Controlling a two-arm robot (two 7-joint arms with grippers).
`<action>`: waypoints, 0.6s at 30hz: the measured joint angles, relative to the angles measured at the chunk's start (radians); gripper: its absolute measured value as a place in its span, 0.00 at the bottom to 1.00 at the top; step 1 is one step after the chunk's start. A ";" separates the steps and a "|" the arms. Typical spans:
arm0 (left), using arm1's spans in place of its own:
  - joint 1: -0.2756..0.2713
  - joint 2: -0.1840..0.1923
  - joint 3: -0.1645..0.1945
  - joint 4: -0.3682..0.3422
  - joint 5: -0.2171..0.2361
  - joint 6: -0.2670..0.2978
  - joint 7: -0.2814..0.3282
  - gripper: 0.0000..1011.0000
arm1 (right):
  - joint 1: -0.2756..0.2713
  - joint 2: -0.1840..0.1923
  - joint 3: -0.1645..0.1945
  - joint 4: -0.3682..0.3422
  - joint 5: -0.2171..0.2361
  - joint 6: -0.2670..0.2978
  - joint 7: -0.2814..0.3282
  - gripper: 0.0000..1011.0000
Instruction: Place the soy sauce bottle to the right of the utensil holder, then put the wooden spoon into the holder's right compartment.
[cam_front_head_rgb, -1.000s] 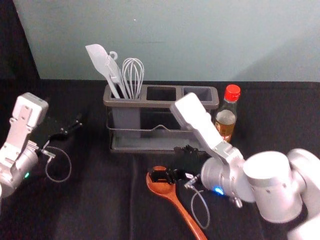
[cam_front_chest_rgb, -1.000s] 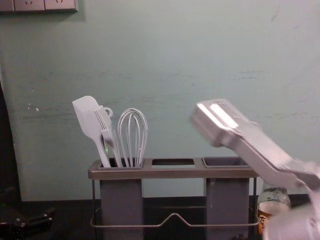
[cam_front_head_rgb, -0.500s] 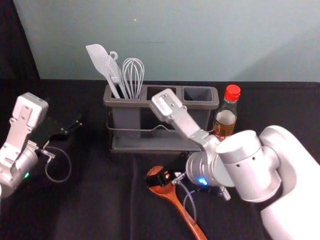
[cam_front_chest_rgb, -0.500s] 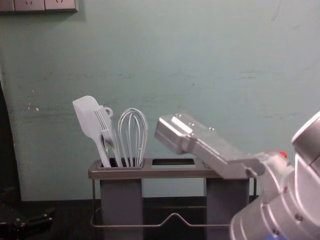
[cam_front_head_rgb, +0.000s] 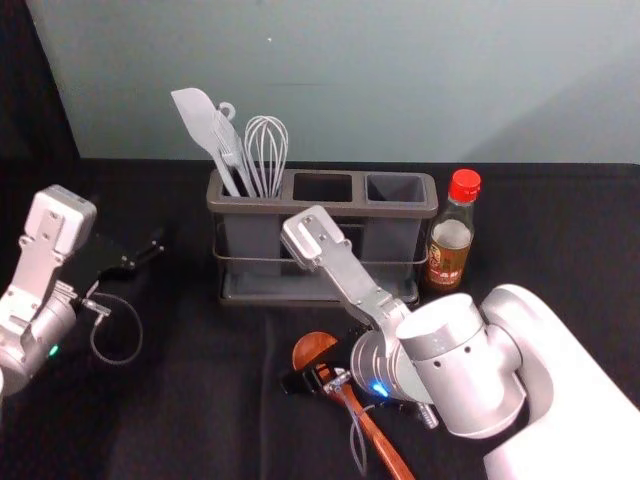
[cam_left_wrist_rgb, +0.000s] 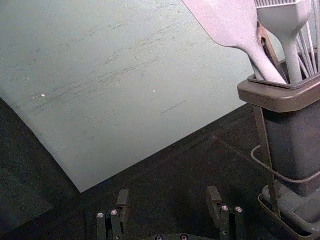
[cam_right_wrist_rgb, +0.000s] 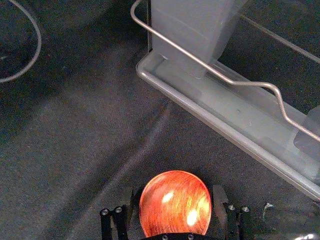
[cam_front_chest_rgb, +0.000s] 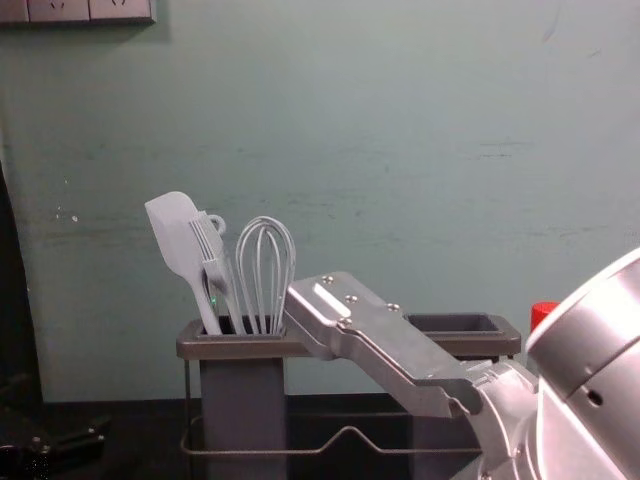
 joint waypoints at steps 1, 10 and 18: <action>0.000 0.000 0.000 0.000 0.000 0.000 0.000 0.99 | -0.004 -0.002 0.003 -0.003 -0.002 -0.003 -0.001 0.99; 0.000 0.000 0.000 0.000 0.000 0.000 0.000 0.99 | -0.032 -0.014 0.030 -0.013 -0.008 -0.025 0.002 0.99; 0.000 0.000 0.000 0.000 0.000 0.000 0.000 0.99 | -0.041 -0.022 0.042 -0.012 -0.018 -0.033 0.014 0.99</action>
